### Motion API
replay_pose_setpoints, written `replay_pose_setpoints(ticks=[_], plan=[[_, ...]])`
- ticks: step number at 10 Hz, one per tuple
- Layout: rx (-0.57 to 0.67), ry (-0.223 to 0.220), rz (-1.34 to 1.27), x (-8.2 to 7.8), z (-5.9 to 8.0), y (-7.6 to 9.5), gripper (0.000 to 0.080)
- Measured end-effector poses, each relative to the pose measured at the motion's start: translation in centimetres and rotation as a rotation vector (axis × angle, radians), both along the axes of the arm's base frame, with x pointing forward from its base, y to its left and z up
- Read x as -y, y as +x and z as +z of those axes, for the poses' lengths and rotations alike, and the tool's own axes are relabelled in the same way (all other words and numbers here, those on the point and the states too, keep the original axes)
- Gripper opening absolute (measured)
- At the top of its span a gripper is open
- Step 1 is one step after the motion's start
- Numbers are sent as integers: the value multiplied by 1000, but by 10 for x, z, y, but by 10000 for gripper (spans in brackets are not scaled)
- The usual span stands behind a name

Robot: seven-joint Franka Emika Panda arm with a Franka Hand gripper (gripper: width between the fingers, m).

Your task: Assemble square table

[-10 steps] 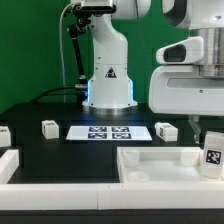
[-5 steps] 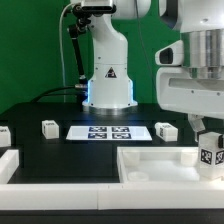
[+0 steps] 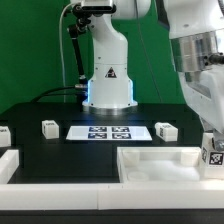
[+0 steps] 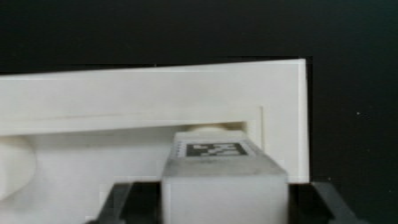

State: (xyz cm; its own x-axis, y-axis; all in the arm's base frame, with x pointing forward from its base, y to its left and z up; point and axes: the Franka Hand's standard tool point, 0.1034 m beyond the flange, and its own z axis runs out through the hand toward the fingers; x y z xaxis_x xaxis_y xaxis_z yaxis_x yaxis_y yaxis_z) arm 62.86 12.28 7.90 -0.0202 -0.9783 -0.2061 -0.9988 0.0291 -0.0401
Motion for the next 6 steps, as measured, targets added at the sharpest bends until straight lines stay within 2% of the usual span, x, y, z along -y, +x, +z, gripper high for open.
replay_pose_setpoints(ticks=[1,2,3,4,5,6], plan=[[5,-7,35,-1,-1,-1,292],[28,-46,202,-4,-1,-2,474],[58,-82,410,-6,0,-2,589],[77,-97,539,-6,0,-2,589],[84,-99,586,-5,-1,-2,637],[97,-102,663,-5,-1,-2,646]])
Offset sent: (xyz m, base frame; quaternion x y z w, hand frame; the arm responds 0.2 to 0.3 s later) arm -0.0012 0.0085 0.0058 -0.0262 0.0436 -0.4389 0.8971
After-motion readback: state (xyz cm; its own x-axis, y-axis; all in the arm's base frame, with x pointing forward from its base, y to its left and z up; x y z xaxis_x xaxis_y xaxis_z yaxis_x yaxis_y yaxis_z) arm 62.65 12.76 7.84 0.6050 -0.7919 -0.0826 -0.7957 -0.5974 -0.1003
